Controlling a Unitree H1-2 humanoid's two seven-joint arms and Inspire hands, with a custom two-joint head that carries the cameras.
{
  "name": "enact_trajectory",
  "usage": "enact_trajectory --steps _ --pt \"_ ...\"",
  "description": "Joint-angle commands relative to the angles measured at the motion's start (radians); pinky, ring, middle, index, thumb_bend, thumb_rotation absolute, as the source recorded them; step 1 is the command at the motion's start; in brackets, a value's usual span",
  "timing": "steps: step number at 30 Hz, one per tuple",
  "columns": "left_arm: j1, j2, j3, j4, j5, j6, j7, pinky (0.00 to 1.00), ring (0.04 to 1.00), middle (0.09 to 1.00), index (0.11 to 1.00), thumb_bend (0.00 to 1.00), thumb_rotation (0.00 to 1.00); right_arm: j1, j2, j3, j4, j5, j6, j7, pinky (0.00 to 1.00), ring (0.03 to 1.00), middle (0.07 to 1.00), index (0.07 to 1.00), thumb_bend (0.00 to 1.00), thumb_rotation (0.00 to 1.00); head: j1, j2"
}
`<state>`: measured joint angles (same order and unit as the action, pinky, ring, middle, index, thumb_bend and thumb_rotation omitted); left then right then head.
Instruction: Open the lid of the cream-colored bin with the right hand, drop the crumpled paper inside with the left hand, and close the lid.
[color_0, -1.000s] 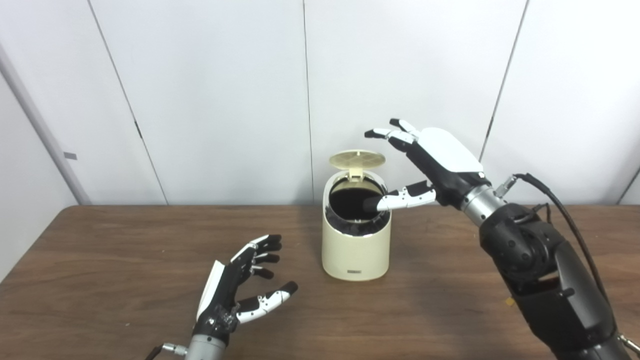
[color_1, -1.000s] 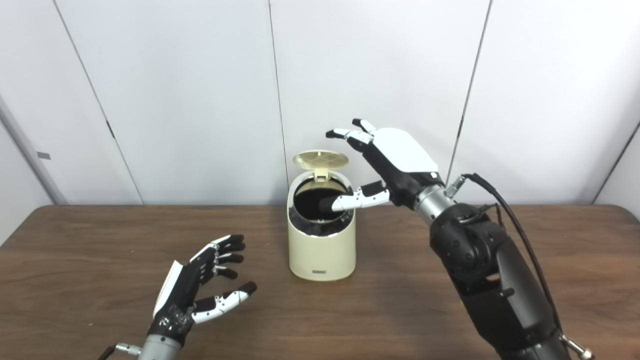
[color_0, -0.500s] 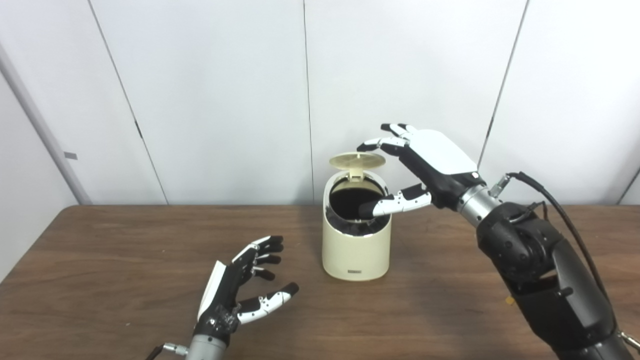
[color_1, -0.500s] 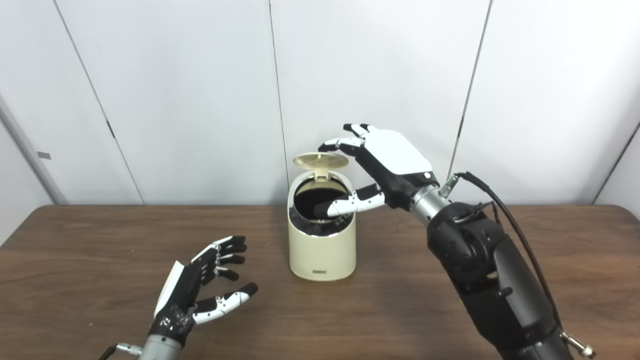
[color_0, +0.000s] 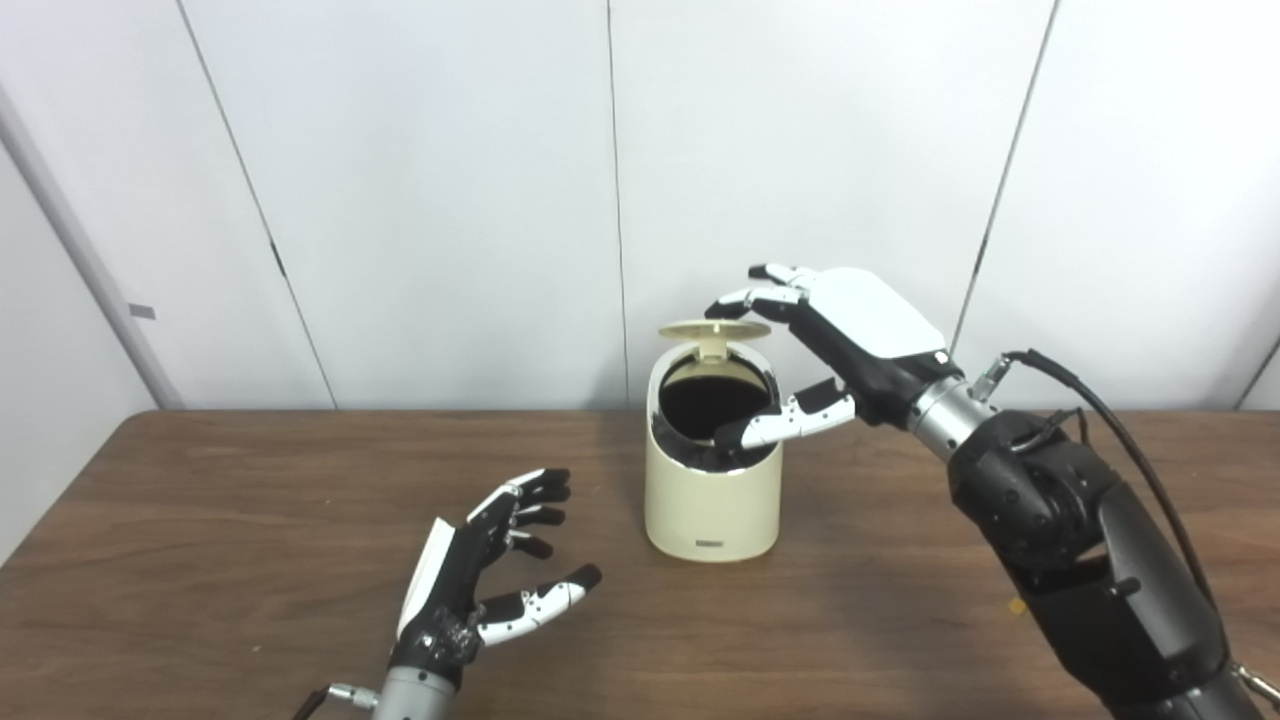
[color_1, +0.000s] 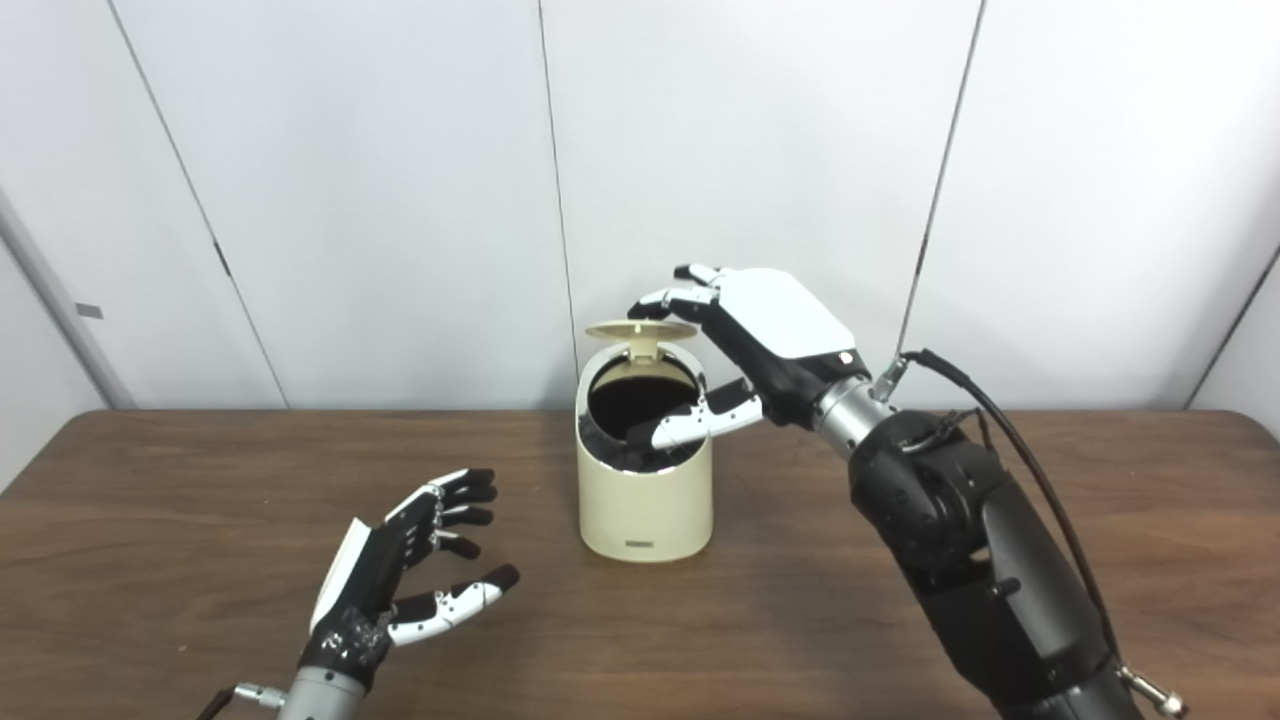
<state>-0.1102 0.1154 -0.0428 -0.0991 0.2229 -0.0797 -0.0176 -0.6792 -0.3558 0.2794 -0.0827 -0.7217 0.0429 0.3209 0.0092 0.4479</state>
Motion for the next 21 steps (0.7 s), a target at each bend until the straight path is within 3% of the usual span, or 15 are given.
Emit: enact_trajectory --steps 1,21 --pt "-0.030 0.002 -0.002 -0.027 0.004 -0.016 0.004 0.60 0.736 0.789 0.809 0.65 0.11 -0.033 -0.014 -0.004 -0.031 -0.006 -0.025 -0.013 0.89 0.912 0.771 0.763 0.74 0.60 0.001 0.000" --pt "-0.022 0.005 0.002 -0.044 -0.017 0.001 -0.003 0.59 0.734 0.785 0.808 0.65 0.09 0.043 -0.012 0.019 -0.046 -0.004 -0.073 -0.010 0.98 0.887 0.718 0.723 0.75 0.56 0.009 0.023"
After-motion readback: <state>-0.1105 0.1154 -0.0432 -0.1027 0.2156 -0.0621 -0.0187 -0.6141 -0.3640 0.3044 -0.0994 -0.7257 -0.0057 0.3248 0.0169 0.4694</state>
